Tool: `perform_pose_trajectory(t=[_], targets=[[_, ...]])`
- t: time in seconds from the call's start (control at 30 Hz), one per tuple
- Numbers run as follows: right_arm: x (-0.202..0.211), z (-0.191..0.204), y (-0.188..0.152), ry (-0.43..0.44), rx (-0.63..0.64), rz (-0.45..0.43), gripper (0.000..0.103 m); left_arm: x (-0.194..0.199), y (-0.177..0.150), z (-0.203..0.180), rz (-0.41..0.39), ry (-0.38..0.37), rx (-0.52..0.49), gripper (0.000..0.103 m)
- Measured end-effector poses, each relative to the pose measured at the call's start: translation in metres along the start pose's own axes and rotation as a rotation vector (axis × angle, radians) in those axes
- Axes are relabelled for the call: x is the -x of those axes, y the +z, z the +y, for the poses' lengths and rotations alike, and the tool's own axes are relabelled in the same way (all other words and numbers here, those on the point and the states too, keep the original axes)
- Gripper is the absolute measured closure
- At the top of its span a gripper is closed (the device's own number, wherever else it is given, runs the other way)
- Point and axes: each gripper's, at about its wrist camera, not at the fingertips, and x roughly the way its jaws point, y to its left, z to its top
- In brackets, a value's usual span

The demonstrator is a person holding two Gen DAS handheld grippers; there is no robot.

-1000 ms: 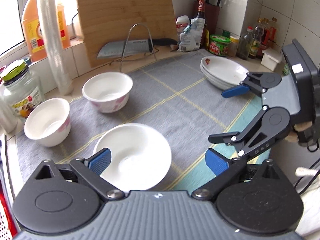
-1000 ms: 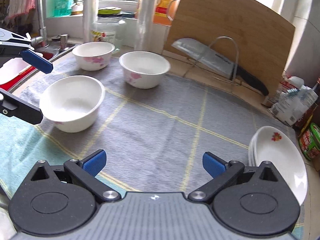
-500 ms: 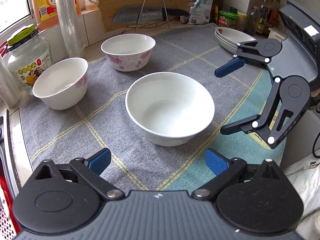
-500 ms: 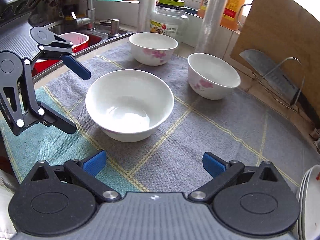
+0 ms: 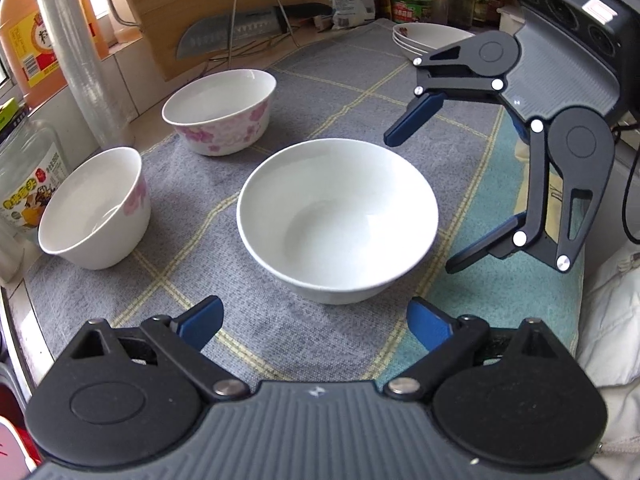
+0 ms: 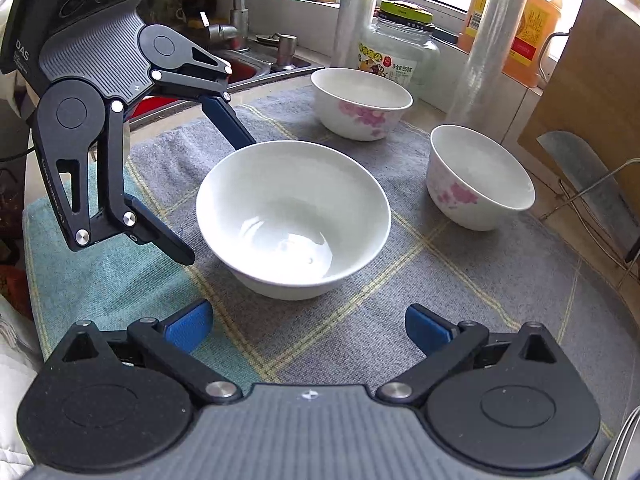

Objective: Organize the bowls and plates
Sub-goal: 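Move both grippers to the plain white bowl and grasp opposite rims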

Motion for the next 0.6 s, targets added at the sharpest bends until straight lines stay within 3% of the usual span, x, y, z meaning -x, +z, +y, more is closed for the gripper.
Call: perform_pose_trajectory(t=[0.07, 0.2, 0.3, 0.6], targets=[[0.000, 0.001, 0.001, 0.001, 0.027, -0.008, 0.000, -0.002, 0.001, -0.002, 0.008, -0.005, -0.039, 0.014], [-0.002, 0.002, 0.005, 0.019, 0.064, -0.020, 0.000, -0.003, 0.004, -0.003, -0.004, -0.025, -0.103, 0.014], [-0.004, 0.001, 0.009, 0.030, 0.089, -0.019, 0.007, -0.003, 0.006, -0.003, -0.005, -0.025, -0.145, 0.021], [-0.007, -0.004, 0.014, 0.076, 0.123, -0.013, 0.013, -0.004, 0.009, 0.002, -0.018, -0.059, -0.216, 0.022]])
